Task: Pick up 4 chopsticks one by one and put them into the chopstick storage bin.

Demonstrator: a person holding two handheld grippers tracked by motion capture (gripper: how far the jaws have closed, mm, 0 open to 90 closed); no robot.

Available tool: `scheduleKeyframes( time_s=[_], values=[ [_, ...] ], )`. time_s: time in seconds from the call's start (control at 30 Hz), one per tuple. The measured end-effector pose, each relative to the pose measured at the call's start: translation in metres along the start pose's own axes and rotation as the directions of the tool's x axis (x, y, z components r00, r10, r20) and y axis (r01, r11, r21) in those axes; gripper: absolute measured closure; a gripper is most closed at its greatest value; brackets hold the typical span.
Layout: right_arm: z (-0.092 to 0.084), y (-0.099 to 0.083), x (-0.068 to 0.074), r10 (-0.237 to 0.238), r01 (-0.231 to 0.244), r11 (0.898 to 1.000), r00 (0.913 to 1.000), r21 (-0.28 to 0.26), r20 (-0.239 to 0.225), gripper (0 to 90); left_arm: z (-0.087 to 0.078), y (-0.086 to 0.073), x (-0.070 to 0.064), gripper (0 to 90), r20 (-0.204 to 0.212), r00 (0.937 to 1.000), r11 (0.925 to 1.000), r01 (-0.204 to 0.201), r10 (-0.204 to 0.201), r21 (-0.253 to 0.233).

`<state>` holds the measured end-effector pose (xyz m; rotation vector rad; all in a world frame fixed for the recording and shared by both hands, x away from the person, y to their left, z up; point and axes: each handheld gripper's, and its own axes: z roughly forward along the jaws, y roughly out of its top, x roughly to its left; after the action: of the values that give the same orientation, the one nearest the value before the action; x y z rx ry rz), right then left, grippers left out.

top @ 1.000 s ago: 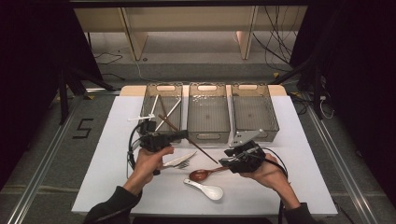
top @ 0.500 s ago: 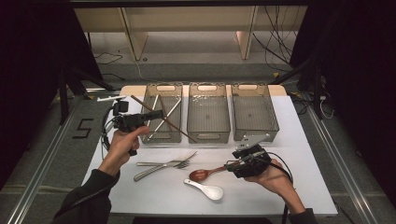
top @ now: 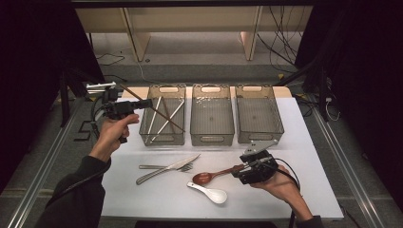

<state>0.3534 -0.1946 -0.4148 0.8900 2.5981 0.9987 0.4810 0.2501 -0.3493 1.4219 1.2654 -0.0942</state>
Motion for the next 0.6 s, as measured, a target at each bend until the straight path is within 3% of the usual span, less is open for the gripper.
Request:
scheduleKeyframes(
  time_s=[0.3,0.6],
  values=[
    [0.001,-0.003,0.0,-0.001,0.001,1.0,1.0,-0.003,0.0,36.1,0.01,0.016,0.014,83.2,-0.071,0.9974,0.9995,0.015,-0.013,0.029],
    [0.001,-0.004,0.0,0.003,-0.003,1.0,1.0,0.0,-0.001,36.2,0.034,0.015,0.024,83.1,-0.134,0.9908,0.995,0.03,-0.017,0.095]
  ],
)
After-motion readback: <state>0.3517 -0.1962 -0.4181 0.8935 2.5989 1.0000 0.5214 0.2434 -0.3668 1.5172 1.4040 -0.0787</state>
